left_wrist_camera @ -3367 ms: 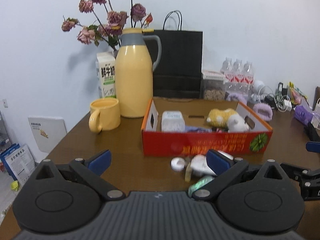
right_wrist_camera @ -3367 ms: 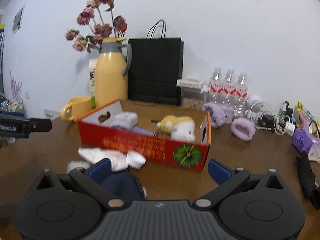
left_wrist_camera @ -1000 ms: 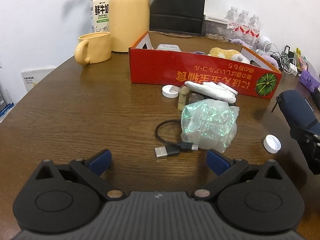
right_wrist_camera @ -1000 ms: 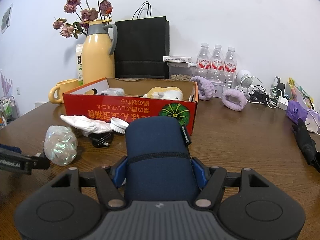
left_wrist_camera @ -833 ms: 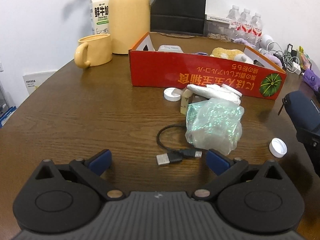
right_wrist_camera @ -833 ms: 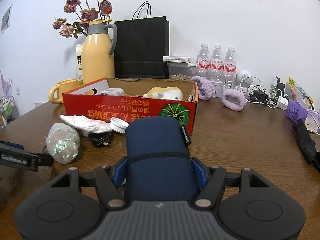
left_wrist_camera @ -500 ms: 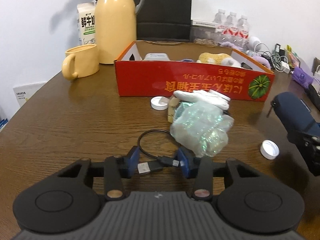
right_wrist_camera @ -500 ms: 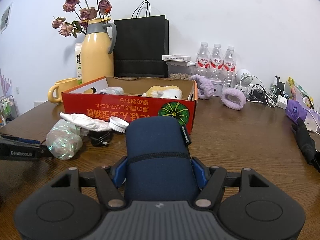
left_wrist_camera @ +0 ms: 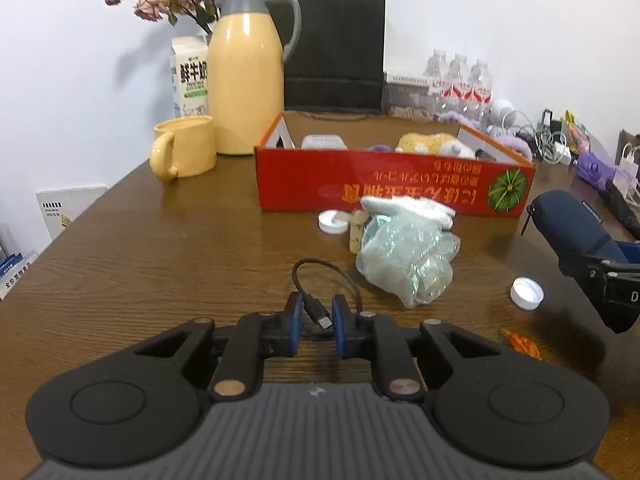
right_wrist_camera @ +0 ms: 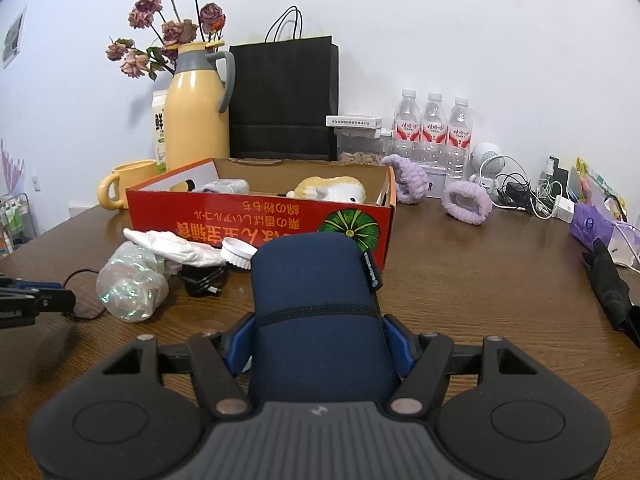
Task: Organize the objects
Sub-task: 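Grasp the black USB cable with the left tool while the right tool holds the case, then carry the case and cable into the box and open both tools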
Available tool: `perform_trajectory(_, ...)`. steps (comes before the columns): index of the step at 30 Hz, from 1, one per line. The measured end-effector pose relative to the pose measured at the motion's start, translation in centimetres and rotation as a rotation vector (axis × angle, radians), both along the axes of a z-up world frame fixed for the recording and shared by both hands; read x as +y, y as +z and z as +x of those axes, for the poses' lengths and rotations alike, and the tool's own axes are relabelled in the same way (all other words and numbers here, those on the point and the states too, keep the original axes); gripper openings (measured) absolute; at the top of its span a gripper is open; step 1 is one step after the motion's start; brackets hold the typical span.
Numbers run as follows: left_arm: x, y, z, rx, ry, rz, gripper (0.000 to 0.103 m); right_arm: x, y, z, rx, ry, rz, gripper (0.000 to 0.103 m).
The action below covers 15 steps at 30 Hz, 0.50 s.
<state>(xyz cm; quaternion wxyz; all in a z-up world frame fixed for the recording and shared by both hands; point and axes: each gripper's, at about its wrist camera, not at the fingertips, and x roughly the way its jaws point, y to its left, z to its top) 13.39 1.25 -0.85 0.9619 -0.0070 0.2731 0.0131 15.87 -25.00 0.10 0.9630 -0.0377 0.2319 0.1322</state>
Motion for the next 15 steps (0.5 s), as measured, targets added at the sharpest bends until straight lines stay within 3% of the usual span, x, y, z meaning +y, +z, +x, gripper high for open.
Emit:
perform_trajectory(8, 0.2, 3.4, -0.9, -0.118, -0.008, 0.009, 0.016, 0.4, 0.8, -0.6, -0.059, 0.036, 0.029, 0.065)
perform_trajectory(15, -0.6, 7.1, 1.2, -0.209, -0.037, 0.002, 0.016, 1.6, 3.5, 0.8, -0.116, 0.068, 0.053, 0.065)
